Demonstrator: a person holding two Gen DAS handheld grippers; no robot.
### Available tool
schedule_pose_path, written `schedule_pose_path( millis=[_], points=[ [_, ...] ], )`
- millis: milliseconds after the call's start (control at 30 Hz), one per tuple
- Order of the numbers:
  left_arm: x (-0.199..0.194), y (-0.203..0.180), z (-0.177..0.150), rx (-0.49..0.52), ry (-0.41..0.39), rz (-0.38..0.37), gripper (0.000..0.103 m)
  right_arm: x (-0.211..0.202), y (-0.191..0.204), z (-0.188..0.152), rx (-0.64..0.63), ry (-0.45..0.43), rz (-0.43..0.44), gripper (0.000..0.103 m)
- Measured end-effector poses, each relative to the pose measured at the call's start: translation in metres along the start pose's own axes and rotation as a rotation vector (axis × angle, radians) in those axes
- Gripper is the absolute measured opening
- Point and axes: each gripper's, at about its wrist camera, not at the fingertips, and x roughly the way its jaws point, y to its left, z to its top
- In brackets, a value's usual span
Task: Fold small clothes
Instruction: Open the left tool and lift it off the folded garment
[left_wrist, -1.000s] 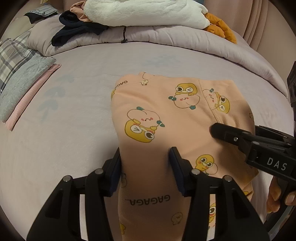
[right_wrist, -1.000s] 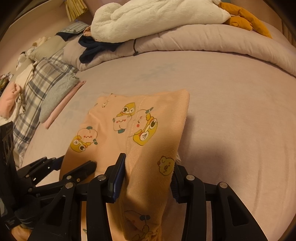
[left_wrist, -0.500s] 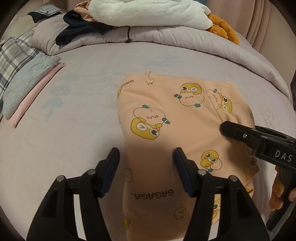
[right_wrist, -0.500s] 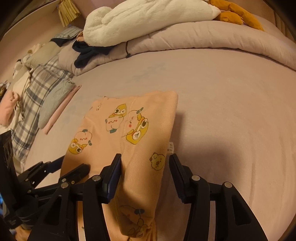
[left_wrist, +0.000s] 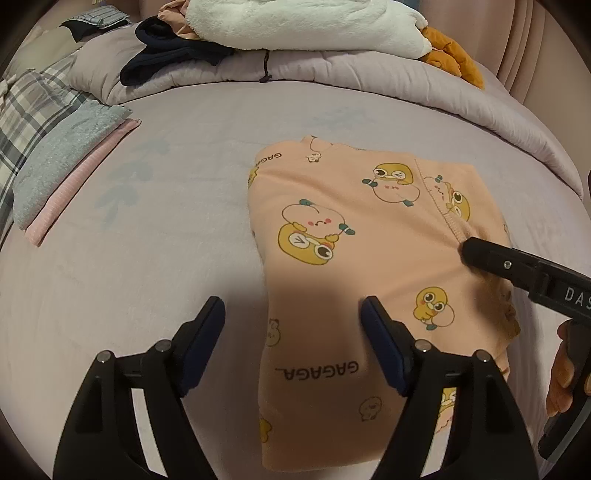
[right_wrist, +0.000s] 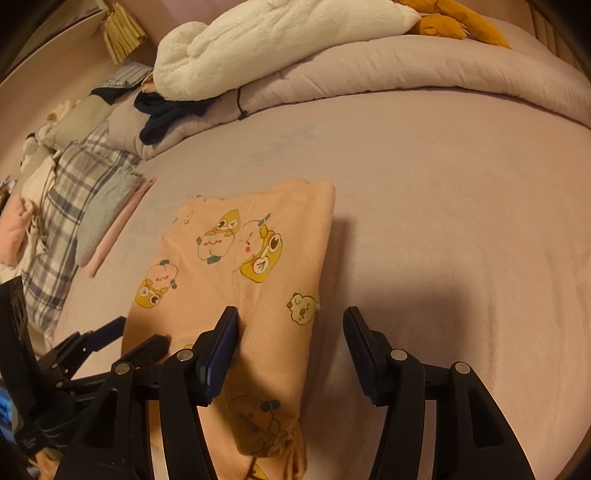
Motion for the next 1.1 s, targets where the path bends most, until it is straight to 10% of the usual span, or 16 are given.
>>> schedule_pose_path(
  millis=[1100],
  points=[
    [-0.003,0.006,-0.009,-0.045,0.037,0.045,0.097,-0.014,-0.012,-0.006,0.038,-0.006,-0.04,0.058]
  ],
)
